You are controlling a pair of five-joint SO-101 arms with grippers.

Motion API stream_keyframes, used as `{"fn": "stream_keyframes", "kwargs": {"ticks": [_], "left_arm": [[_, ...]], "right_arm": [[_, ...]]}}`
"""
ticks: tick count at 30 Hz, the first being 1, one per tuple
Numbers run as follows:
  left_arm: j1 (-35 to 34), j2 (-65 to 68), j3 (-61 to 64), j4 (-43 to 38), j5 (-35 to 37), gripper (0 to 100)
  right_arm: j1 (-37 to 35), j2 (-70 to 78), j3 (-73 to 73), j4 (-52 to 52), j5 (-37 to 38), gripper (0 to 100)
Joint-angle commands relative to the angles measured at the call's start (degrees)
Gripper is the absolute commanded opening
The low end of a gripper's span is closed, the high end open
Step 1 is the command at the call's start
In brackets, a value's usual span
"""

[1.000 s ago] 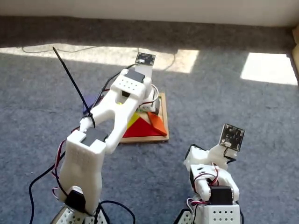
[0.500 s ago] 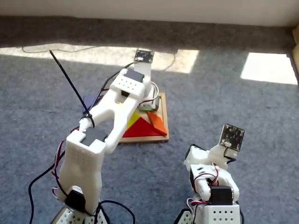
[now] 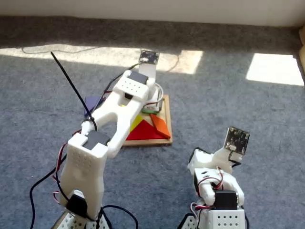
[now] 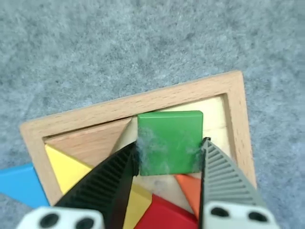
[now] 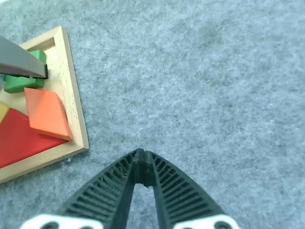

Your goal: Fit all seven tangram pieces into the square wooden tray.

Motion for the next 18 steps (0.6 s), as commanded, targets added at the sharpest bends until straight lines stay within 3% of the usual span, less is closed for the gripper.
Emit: {"fn": "stream_keyframes", "kwargs": {"ticks": [1,4,12,18], "left_arm": [[2.24,-6.81,-0.13,-0.62,-1.14,18],[1.63,-9.36,1.27,-0.7,-1.76,18],[0.57,-11.3,4.18,-0.97,-18.02,18],[-3.74,-11.03,4.18,-0.62,-24.26,19]], "right_arm": [[0.57,-0.13,7.08,0.04,0.09,0.5],[0.57,-0.13,7.08,0.04,0.09,0.5],[0.57,-0.13,7.08,0.04,0.09,0.5],[0.57,-0.13,7.08,0.04,0.09,0.5]]}}
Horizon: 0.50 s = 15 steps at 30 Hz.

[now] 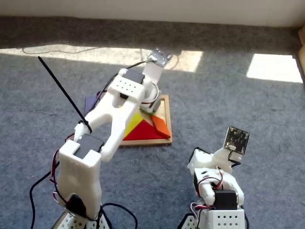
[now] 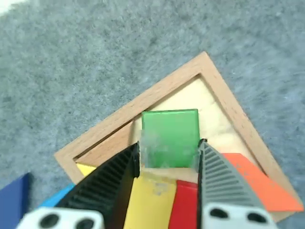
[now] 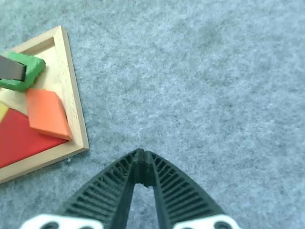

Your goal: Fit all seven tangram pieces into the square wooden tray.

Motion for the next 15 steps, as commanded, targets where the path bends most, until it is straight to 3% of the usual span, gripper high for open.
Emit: {"fn": "stream_keyframes", "kwargs": {"ticks": [1,9,15], "left_arm": [[-4.18,-3.47,-0.4,-0.53,-2.81,19],[-5.05,-4.0,-0.48,5.27,-1.58,28],[-2.77,-5.23,-0.4,9.76,1.05,28]], "right_arm": [[0.57,-0.13,7.08,0.04,0.09,0.5],[0.57,-0.13,7.08,0.04,0.09,0.5],[0.57,-0.13,7.08,0.04,0.09,0.5]]}}
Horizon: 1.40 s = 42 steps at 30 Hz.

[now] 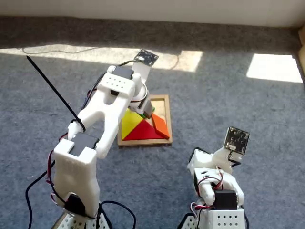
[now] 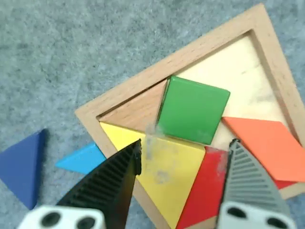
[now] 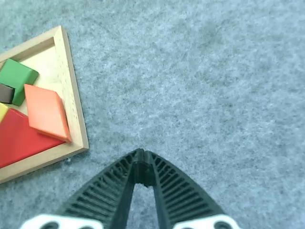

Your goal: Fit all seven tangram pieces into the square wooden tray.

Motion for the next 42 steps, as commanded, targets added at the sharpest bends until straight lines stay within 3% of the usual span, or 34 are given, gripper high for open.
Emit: {"fn": "stream_keyframes", "kwargs": {"ticks": [1,8,17,21,30,42], "left_arm": [[2.59,-5.41,-0.31,3.69,1.05,28],[5.23,-5.58,1.89,4.84,1.05,28],[6.2,-5.67,7.96,-3.78,1.23,28],[5.58,-6.11,7.69,-5.27,4.57,28],[5.41,-7.43,6.11,-3.52,6.95,28],[4.79,-21.41,15.08,-2.37,7.38,28]], "right_arm": [[0.57,-0.13,7.08,0.04,0.09,0.5],[0.57,-0.13,7.08,0.04,0.09,0.5],[0.57,-0.13,7.08,0.04,0.09,0.5],[0.57,-0.13,7.08,0.04,0.09,0.5],[0.57,-0.13,7.08,0.04,0.09,0.5],[0.57,-0.13,7.08,0.04,0.09,0.5]]}}
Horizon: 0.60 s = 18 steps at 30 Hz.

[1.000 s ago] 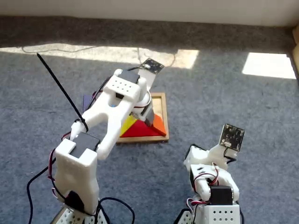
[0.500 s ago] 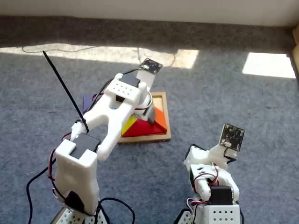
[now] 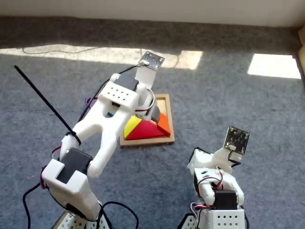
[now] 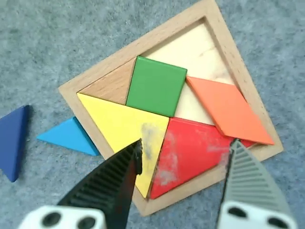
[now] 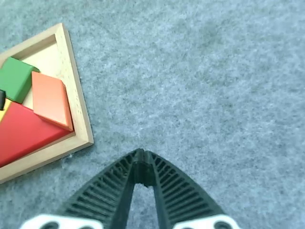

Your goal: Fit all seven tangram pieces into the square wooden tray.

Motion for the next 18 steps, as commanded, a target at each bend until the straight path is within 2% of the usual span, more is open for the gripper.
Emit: {"fn": "stream_keyframes", "kwargs": {"ticks": [1,4,7,10,14,18], "left_arm": [[-0.31,-7.25,2.33,0.18,0.35,28],[-0.84,-8.48,4.7,-1.41,0.35,28],[1.54,-8.4,7.43,-3.69,0.53,29],[4.09,-8.31,11.3,-9.14,0.88,29],[3.82,-8.31,16.31,-19.69,6.07,29],[2.86,-8.31,17.8,-22.59,5.71,28]], "right_arm": [[0.57,-0.13,7.08,0.04,0.09,0.5],[0.57,-0.13,7.08,0.04,0.09,0.5],[0.57,-0.13,7.08,0.04,0.09,0.5],[0.57,-0.13,7.08,0.04,0.09,0.5],[0.57,-0.13,7.08,0.04,0.09,0.5],[0.57,-0.13,7.08,0.04,0.09,0.5]]}}
